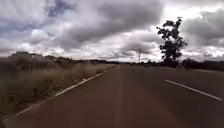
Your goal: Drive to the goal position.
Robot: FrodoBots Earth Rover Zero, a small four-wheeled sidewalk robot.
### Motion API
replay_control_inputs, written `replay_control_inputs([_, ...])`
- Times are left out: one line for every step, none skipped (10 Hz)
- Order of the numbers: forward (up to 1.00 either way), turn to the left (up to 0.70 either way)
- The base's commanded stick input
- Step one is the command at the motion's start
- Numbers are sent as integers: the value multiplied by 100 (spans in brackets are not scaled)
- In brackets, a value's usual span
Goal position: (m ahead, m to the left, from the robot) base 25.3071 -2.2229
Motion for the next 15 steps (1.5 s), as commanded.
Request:
replay_control_inputs([100,4])
replay_control_inputs([100,4])
replay_control_inputs([100,4])
replay_control_inputs([100,4])
replay_control_inputs([100,4])
replay_control_inputs([100,4])
replay_control_inputs([100,4])
replay_control_inputs([100,4])
replay_control_inputs([100,4])
replay_control_inputs([100,4])
replay_control_inputs([100,4])
replay_control_inputs([100,4])
replay_control_inputs([100,-15])
replay_control_inputs([100,-36])
replay_control_inputs([100,-36])
